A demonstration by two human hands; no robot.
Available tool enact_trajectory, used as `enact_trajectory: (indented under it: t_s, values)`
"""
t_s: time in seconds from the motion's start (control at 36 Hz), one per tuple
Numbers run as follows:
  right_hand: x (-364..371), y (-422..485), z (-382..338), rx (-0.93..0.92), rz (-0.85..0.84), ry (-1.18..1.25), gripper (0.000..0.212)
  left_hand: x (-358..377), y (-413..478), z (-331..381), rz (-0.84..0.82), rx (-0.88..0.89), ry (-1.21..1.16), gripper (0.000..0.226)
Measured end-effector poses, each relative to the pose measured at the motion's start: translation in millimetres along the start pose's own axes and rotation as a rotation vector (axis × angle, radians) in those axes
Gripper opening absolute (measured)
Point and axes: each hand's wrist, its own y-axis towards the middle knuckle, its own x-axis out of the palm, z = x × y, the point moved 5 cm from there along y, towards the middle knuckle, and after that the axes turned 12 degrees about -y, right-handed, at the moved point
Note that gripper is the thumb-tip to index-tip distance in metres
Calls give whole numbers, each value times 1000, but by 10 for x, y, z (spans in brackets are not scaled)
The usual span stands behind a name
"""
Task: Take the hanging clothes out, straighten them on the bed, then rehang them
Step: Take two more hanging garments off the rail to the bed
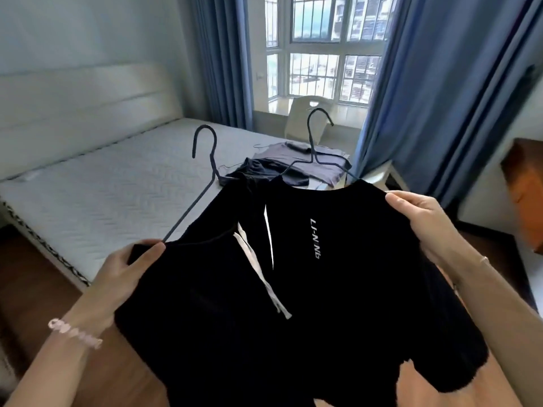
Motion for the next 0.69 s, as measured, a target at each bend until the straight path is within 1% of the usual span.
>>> enact_trajectory:
  t_s: [0.11,0.14,0.19,0.22,0.25,0.28,0.31,0.33,0.36,0.39,0.42,0.44,0.47,0.5,0.53,0.56,0.58,0.61,0.69]
  values:
    - [122,665,202,53,-70,-49,76,-13,563,-259,7,-51,28,9]
    - [149,868,262,76,-90,-79,69,-16,700,-330,-9,-59,47,9]
    - [224,1267,323,118,-143,-102,38,-33,978,-445,-26,-86,83,12]
    - [275,1453,323,140,-171,-108,34,-59,1110,-487,-33,-106,100,15]
    - [326,1654,328,143,-209,-129,44,-100,1255,-532,-46,-121,125,19]
    - [388,1840,317,137,-243,-147,59,-140,1369,-529,-44,-133,134,19]
    - [460,2016,299,122,-272,-164,69,-202,1495,-559,-39,-139,157,12]
    - [544,2204,290,117,-301,-183,70,-224,1598,-530,-40,-148,170,6]
    - [631,2399,284,120,-333,-196,58,-275,1722,-547,-43,-140,205,30]
    - [708,2589,272,127,-350,-193,38,-315,1822,-541,-44,-135,251,44]
    - [781,2781,269,129,-358,-197,20,-365,1942,-561,-37,-125,281,41]
    - [863,2957,275,131,-379,-199,14,-398,2049,-574,-34,-130,314,24]
    - [952,3128,282,130,-403,-203,24,-430,2149,-577,-40,-144,344,9]
    - [1056,3298,290,121,-420,-215,45,-471,2257,-592,-35,-139,382,7]
    - [1159,3471,301,108,-428,-232,65,-509,2359,-607,-39,-129,434,14]
    - [1265,3663,324,96,-441,-245,79,-549,2460,-633,-24,-112,494,22]
    - [1385,3840,320,75,-457,-264,86,-571,2547,-648,5,-114,527,30]
    - [1516,4016,316,50,-482,-273,88,-607,2631,-699,36,-113,554,32]
    - [1935,4530,327,-28,-554,-278,90,-674,2818,-848,165,-134,631,19]
